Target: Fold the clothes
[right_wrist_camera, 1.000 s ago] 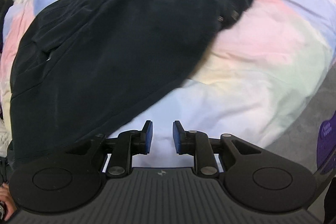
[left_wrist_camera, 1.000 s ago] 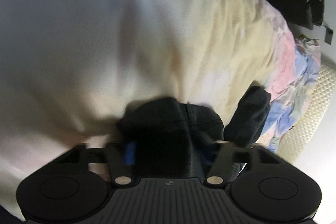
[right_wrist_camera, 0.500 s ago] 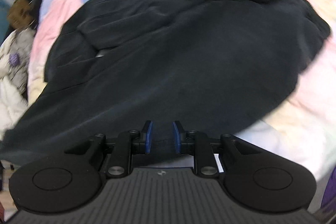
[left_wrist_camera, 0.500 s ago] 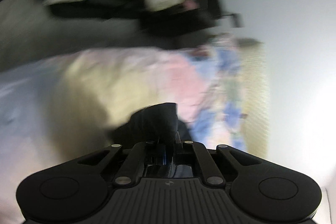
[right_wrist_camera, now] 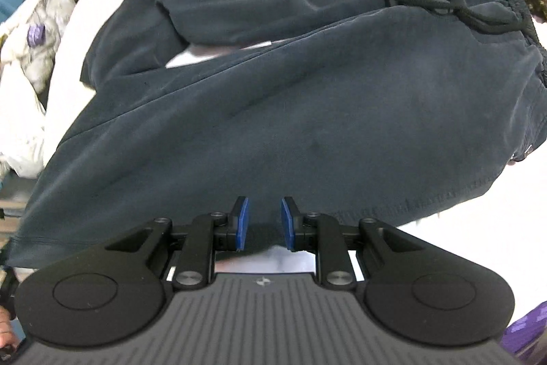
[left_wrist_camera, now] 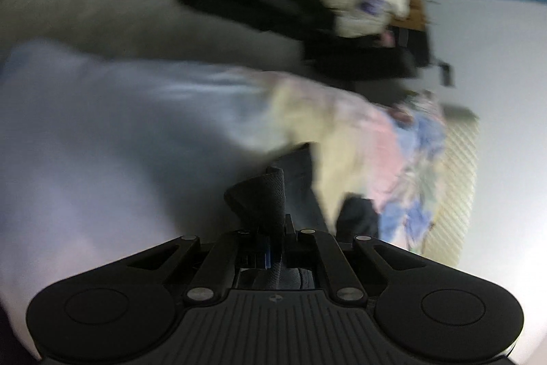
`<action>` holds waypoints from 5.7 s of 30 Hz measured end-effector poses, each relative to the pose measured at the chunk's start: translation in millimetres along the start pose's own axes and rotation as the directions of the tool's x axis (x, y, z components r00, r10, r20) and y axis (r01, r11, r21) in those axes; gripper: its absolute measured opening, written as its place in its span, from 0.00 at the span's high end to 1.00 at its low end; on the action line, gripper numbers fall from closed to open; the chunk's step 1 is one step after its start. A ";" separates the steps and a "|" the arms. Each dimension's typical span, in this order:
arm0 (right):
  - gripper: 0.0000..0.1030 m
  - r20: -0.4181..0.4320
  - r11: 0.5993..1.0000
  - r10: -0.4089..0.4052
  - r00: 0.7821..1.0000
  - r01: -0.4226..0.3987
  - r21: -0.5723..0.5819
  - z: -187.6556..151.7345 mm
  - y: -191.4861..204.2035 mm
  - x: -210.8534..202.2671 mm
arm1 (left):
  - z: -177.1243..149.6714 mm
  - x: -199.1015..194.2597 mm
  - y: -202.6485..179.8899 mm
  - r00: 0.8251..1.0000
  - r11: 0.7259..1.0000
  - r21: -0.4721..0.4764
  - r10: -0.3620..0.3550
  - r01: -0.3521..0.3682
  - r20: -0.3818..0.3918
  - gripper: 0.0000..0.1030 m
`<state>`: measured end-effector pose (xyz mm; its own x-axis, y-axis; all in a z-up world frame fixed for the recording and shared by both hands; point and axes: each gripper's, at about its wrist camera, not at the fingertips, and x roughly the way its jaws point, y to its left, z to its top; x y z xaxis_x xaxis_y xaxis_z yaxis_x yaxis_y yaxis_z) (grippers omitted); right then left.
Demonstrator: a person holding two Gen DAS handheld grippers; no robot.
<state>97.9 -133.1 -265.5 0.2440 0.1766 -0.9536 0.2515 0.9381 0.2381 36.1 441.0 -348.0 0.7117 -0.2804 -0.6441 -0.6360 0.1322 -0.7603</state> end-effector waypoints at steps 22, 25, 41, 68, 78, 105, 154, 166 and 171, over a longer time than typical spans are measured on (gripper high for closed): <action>0.77 -0.010 0.992 0.116 0.993 -0.115 0.055 -78.9 40.4 43.8 | 29.2 -73.4 -78.2 0.969 0.922 0.358 0.208 -0.149 -0.133 0.29; 0.77 -0.034 0.989 0.137 0.990 -0.134 0.064 -97.0 51.5 47.4 | 38.2 -67.7 -100.2 0.966 0.899 0.414 0.217 -0.143 -0.137 0.29; 0.77 0.039 0.914 -0.095 0.995 0.072 0.399 -173.3 115.8 44.0 | 98.4 143.5 -146.5 0.811 0.717 0.697 0.400 0.012 -0.426 0.33; 0.77 0.160 0.854 -0.147 0.976 0.044 0.518 -231.2 212.3 17.3 | 137.0 115.0 -209.9 0.814 0.613 0.779 0.385 0.128 -0.436 0.57; 0.77 0.222 0.892 -0.075 0.972 -0.035 0.452 -197.8 262.7 40.9 | 147.9 93.1 -242.6 0.796 0.426 0.881 0.452 0.204 -0.403 0.43; 0.72 0.349 0.831 -0.289 0.891 0.053 0.553 -49.3 368.9 49.6 | 106.6 250.4 -361.8 0.557 0.101 0.790 0.655 0.605 -0.510 0.30; 0.88 0.375 0.817 0.304 0.876 -0.442 0.369 65.9 256.7 98.7 | -36.5 364.8 -435.9 0.361 -0.039 0.589 0.823 0.807 -0.439 0.92; 0.89 0.585 0.673 0.060 0.809 -0.466 0.574 15.7 390.0 68.9 | 37.2 348.6 -476.1 0.200 0.032 0.422 0.847 0.906 -0.493 0.92; 0.89 0.622 0.601 -0.029 0.782 -0.484 0.636 7.4 425.8 72.8 | 60.3 353.6 -478.8 0.185 0.012 0.383 0.861 0.924 -0.474 0.92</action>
<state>229.7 277.0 -232.2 0.7663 -0.0742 -0.6382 0.6291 0.2888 0.7217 610.3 335.9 -216.8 -0.5570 -0.3893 -0.7336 0.7639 0.1064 -0.6365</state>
